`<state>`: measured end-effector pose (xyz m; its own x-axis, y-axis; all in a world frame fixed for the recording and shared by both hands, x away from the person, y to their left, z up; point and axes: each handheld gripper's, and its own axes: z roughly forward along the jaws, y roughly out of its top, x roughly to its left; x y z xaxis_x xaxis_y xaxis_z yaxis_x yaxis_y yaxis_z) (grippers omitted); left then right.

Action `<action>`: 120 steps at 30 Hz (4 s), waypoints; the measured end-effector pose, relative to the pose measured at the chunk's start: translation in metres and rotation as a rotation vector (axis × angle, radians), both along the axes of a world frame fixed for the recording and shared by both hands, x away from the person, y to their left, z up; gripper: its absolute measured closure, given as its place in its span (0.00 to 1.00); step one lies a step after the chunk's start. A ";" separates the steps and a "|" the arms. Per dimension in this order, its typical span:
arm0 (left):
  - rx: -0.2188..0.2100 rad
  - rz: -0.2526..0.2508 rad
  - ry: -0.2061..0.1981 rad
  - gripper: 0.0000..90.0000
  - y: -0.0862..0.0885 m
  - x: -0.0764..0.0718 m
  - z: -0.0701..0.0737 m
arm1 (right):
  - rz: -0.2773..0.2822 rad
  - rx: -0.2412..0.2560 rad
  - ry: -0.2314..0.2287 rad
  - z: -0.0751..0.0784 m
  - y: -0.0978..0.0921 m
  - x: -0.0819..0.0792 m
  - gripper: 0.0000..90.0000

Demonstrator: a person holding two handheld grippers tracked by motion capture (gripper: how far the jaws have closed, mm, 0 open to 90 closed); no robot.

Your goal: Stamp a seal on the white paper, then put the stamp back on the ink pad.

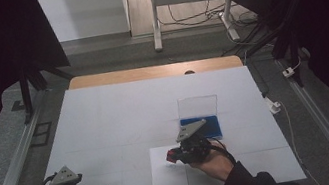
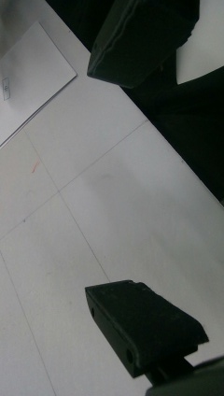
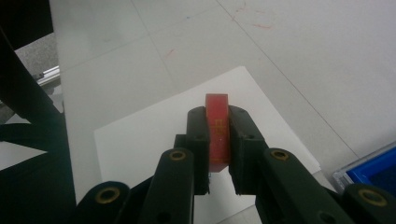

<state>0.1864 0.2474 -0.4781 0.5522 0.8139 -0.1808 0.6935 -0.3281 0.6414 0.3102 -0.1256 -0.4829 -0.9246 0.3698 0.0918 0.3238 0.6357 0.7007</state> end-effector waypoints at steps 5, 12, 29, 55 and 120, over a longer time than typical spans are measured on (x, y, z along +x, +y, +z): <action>0.001 -0.002 -0.001 0.01 0.000 0.000 0.000 | 0.007 0.012 -0.003 0.003 -0.002 -0.002 0.88; 0.002 -0.004 -0.002 0.02 0.000 0.000 0.000 | -0.013 0.038 -0.015 0.011 -0.011 -0.002 0.88; 0.004 -0.005 -0.003 0.02 -0.001 0.000 0.000 | -0.089 0.068 -0.045 0.024 -0.037 0.006 0.88; 0.002 -0.006 -0.005 0.02 0.000 -0.001 0.000 | -0.223 0.060 -0.083 0.030 -0.066 0.026 0.88; 0.006 -0.007 -0.002 0.02 -0.001 0.000 0.000 | -0.369 -0.100 -0.101 -0.005 -0.080 0.077 0.88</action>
